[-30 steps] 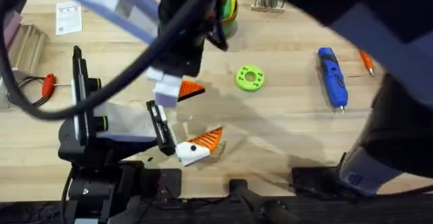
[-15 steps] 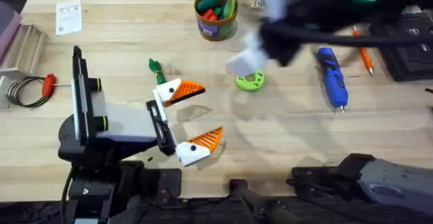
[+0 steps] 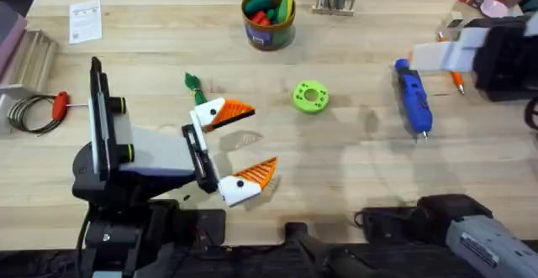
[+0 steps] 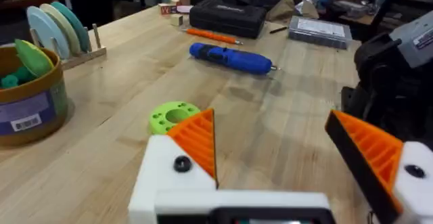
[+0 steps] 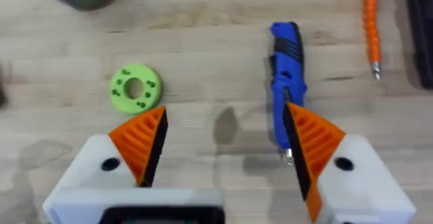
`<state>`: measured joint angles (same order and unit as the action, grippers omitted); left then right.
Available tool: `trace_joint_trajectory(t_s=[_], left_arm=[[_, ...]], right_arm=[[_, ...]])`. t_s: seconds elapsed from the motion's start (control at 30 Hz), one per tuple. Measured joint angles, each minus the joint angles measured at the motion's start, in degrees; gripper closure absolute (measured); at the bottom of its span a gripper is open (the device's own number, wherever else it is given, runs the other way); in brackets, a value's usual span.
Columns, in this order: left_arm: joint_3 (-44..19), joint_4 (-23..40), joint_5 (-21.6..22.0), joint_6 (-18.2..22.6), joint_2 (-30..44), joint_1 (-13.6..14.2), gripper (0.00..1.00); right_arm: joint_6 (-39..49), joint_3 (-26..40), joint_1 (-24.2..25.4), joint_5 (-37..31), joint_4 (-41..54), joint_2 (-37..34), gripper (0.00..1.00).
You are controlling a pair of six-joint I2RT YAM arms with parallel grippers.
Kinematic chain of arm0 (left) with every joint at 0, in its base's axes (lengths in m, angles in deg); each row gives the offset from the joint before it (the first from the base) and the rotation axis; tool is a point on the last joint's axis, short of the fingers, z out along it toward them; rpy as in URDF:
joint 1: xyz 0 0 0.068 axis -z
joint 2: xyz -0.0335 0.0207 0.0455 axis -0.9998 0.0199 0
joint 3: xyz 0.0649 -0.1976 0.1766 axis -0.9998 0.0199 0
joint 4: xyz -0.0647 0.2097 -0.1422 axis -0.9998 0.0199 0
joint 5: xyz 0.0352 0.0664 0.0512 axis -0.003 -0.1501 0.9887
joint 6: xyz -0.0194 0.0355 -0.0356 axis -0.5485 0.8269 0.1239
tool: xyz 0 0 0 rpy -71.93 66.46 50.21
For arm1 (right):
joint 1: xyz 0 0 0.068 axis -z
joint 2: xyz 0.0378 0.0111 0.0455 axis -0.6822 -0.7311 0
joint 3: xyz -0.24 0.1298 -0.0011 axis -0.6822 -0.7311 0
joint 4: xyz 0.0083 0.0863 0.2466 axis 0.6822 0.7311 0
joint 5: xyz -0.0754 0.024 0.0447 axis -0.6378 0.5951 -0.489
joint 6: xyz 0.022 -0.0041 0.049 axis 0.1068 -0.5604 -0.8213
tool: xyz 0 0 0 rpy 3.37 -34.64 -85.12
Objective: Pick up the gripper from the table and insert it into the empty holder that is missing its gripper. Then pick up a screw, insert it into the mounting hole, and use the screwdriver to tighten it. Finally, clean up the table by picking up the vegetable and placing it into the bucket.
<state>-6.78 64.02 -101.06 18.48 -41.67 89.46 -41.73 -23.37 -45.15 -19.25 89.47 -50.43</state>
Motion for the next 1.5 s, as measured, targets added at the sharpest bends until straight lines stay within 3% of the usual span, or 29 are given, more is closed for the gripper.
trace_joint_trajectory(t_s=[0.27, 0.67, 1.03, 1.07, 1.23, 1.3, 1.5], left_arm=[[0.0, 0.01, 0.0, -0.01, 0.0, 0.0, 0.015], [0.0, 0.01, 0.0, -0.01, 0.0, 0.0, 0.015], [0.0, 0.0, 0.0, -0.01, 0.0, 0.0, 0.013], [0.0, 0.01, 0.0, -0.09, 0.0, 0.0, 0.116], [0.0, -0.01, 0.03, 0.02, 0.0, 0.0, 0.921], [0.0, -0.04, 0.07, 0.24, 0.0, 0.0, 0.99], [0.0, -0.04, 0.15, 0.24, 0.0, 0.0, 0.995]], right_arm=[[-0.17, -0.08, 7.8, -0.45, 0.2, -4.3, 0.012], [-0.17, -0.09, 8.04, -0.45, -0.7, -12.98, 0.012], [-0.17, -0.11, 8.04, -0.41, -1.03, -14.59, 0.012], [-0.17, -0.11, 8.04, -0.41, -1.11, -14.6, 0.012], [-0.17, -0.11, 8.04, -0.41, -1.42, -14.6, 0.012], [-0.17, -0.11, 8.04, -0.41, -1.44, -14.6, 0.012], [-0.17, -0.11, 8.04, -0.41, -1.53, -14.6, 0.012]])
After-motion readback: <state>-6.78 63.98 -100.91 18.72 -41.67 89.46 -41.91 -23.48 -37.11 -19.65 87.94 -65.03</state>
